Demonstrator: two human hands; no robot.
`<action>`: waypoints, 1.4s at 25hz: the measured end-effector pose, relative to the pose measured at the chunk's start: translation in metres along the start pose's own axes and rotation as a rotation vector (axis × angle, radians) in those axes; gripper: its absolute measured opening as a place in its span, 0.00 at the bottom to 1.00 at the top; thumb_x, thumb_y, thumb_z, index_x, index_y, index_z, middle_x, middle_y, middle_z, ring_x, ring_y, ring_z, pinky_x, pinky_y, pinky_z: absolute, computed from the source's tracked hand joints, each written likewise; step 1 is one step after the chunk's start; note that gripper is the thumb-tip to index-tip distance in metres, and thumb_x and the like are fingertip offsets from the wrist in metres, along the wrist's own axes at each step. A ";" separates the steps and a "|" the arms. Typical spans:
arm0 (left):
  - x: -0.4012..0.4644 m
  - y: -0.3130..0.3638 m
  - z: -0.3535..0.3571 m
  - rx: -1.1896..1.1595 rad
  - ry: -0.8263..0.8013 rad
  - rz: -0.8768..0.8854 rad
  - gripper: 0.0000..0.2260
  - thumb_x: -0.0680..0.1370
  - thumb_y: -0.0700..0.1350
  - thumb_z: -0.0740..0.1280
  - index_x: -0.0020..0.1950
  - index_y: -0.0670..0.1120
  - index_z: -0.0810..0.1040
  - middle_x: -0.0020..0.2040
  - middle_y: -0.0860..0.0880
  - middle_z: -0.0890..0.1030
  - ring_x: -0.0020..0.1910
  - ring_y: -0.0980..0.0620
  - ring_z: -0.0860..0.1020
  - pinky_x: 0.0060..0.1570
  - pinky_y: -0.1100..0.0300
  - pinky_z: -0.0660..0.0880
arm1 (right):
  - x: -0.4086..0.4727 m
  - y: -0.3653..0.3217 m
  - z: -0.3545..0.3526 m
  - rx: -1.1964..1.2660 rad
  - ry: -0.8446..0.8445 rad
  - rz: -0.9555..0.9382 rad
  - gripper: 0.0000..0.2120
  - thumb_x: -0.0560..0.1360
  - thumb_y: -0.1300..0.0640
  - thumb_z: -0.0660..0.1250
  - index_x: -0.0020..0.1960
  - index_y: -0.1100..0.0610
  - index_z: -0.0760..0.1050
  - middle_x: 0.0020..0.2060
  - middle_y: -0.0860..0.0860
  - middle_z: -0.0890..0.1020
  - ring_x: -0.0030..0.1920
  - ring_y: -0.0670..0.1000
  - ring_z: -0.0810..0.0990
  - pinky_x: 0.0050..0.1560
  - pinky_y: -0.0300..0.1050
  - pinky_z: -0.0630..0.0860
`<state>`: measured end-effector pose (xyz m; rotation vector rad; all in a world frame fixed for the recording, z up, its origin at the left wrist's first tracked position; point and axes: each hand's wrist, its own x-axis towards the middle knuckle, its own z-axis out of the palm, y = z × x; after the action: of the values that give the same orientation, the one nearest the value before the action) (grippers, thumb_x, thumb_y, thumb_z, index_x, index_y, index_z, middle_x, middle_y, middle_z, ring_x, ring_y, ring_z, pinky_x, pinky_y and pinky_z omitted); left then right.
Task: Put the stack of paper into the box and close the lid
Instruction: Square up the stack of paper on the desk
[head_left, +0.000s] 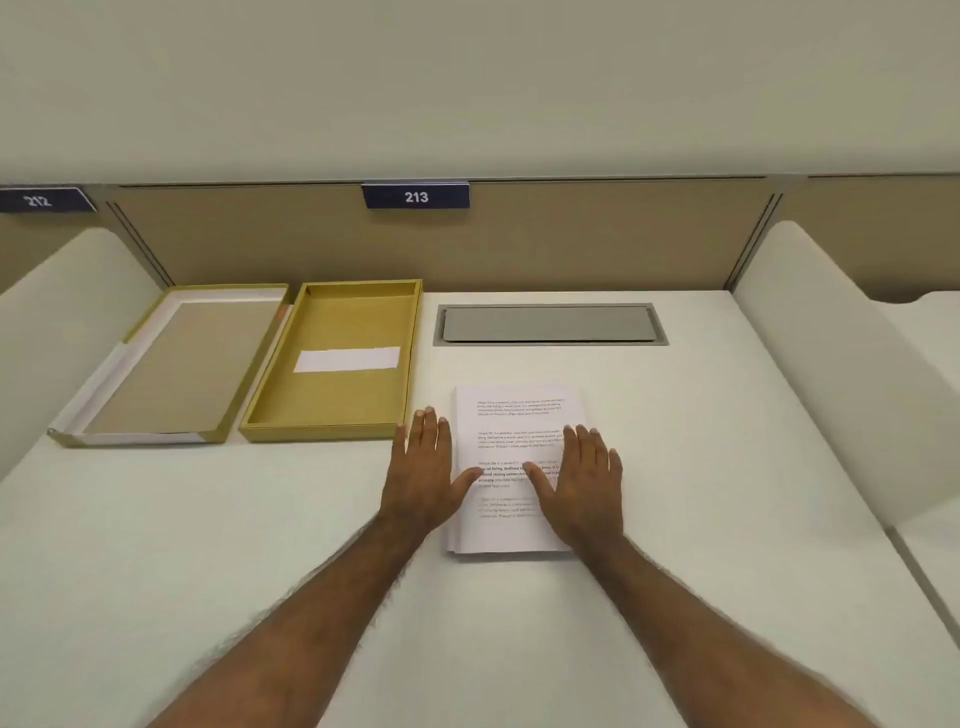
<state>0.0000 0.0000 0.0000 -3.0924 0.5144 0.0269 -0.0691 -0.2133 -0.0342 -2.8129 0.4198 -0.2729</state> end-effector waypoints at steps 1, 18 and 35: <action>-0.002 0.006 0.006 0.001 -0.061 -0.013 0.43 0.82 0.70 0.53 0.86 0.39 0.55 0.87 0.38 0.55 0.87 0.41 0.52 0.84 0.42 0.48 | -0.001 0.002 0.004 0.047 -0.003 0.063 0.39 0.82 0.36 0.67 0.79 0.66 0.72 0.78 0.65 0.76 0.80 0.67 0.72 0.80 0.69 0.66; 0.028 0.018 0.034 -0.557 -0.363 -0.440 0.39 0.69 0.61 0.80 0.72 0.42 0.73 0.66 0.41 0.76 0.66 0.39 0.78 0.62 0.43 0.80 | 0.050 0.040 -0.009 0.739 -0.337 0.716 0.26 0.77 0.35 0.73 0.58 0.57 0.84 0.57 0.55 0.87 0.61 0.62 0.85 0.61 0.55 0.81; 0.034 0.011 0.051 -0.654 -0.372 -0.450 0.44 0.68 0.59 0.82 0.77 0.46 0.67 0.68 0.41 0.73 0.69 0.39 0.75 0.68 0.45 0.76 | 0.082 0.047 -0.012 1.218 -0.520 0.789 0.29 0.77 0.42 0.79 0.65 0.65 0.80 0.61 0.59 0.89 0.61 0.62 0.89 0.65 0.61 0.84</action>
<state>0.0277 -0.0207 -0.0514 -3.5804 -0.2682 0.9124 -0.0067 -0.2850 -0.0258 -1.3146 0.8144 0.2927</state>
